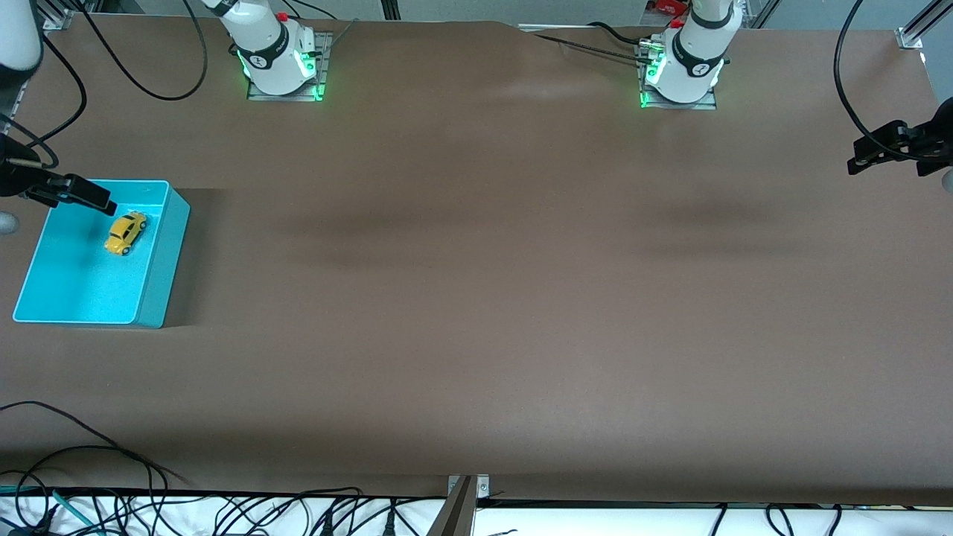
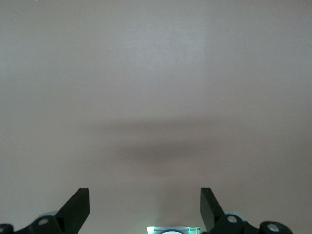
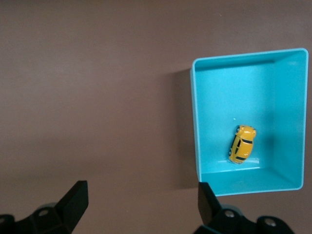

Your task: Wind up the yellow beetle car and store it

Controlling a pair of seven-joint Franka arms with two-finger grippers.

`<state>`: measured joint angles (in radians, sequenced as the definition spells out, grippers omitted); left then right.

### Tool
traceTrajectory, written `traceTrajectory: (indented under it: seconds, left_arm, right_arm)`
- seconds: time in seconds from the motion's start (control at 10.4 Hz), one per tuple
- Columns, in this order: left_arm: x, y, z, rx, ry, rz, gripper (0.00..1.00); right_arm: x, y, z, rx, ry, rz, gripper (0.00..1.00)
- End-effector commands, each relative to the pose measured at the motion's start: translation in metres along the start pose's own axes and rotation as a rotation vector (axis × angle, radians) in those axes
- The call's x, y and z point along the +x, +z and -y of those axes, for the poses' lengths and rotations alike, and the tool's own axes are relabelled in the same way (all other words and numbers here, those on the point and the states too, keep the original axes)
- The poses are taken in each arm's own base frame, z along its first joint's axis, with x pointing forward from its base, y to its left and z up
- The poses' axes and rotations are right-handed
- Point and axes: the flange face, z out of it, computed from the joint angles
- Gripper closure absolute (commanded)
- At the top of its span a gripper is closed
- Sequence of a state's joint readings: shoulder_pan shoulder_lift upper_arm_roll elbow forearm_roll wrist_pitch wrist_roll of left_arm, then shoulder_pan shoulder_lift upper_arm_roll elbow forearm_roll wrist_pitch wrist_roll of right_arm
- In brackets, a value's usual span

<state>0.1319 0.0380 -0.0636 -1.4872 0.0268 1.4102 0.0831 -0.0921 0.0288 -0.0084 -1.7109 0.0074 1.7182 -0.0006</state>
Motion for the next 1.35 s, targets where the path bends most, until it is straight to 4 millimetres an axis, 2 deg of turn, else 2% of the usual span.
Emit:
traceTrajectory:
  seconds: [0.0,0.1,0.19,0.58,0.87,1.06,1.25]
  left_arm:
    - [-0.007,-0.011,0.003,0.023,-0.009,-0.003,0.00]
    - [-0.013,-0.012,0.003,0.018,-0.010,0.017,0.00]
    - [-0.018,-0.012,0.002,0.009,-0.010,0.024,0.00]
    - [-0.029,-0.016,-0.001,0.001,-0.009,0.036,0.00]
    - [-0.040,-0.014,-0.003,0.002,-0.006,0.037,0.00]
    - [-0.054,-0.008,-0.007,0.000,-0.005,0.031,0.00]
    - [-0.057,-0.006,-0.008,-0.003,-0.004,0.022,0.00]
  right_arm:
    - [-0.001,-0.034,0.031,0.019,-0.055,0.011,0.00]
    - [-0.006,-0.047,0.042,0.024,-0.075,0.032,0.00]
    - [-0.010,-0.056,0.044,0.024,-0.080,0.041,0.00]
    - [-0.012,-0.054,0.070,-0.004,-0.125,0.038,0.00]
    - [-0.012,-0.052,0.071,-0.005,-0.127,0.042,0.00]
    - [-0.012,-0.053,0.069,-0.003,-0.125,0.041,0.00]
    - [-0.012,-0.053,0.070,-0.005,-0.128,0.039,0.00]
